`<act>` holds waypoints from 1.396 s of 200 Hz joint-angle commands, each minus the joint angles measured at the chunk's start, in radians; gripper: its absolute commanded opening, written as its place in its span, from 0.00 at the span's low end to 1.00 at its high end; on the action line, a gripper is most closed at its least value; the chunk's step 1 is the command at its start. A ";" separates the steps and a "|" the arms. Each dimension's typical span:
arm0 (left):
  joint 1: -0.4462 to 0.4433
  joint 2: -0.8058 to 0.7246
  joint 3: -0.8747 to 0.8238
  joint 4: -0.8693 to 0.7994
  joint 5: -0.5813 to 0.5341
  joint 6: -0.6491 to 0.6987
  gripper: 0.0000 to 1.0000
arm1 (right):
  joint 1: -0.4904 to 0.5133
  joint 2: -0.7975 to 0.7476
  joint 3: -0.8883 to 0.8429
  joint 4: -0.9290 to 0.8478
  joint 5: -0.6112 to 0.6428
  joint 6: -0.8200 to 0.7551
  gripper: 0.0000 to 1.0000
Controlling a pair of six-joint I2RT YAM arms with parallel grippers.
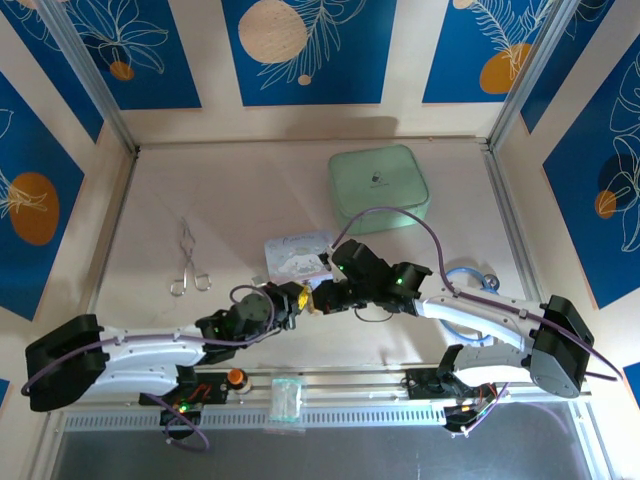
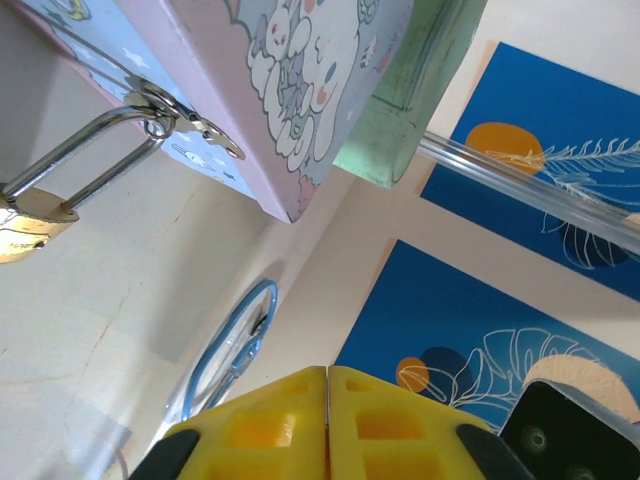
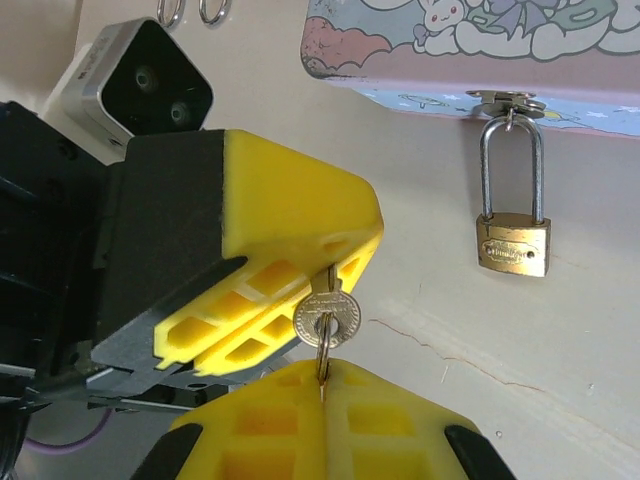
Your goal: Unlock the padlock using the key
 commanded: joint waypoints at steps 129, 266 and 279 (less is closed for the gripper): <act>0.155 -0.019 0.096 0.124 0.136 0.667 0.00 | -0.210 -0.253 -0.308 0.623 -0.265 0.197 0.98; 0.158 -0.118 0.154 0.262 0.184 1.033 0.00 | -0.271 -0.090 -0.277 1.081 -0.483 0.282 0.50; 0.158 -0.126 0.155 0.253 0.185 1.038 0.00 | -0.276 -0.073 -0.287 1.129 -0.489 0.308 0.46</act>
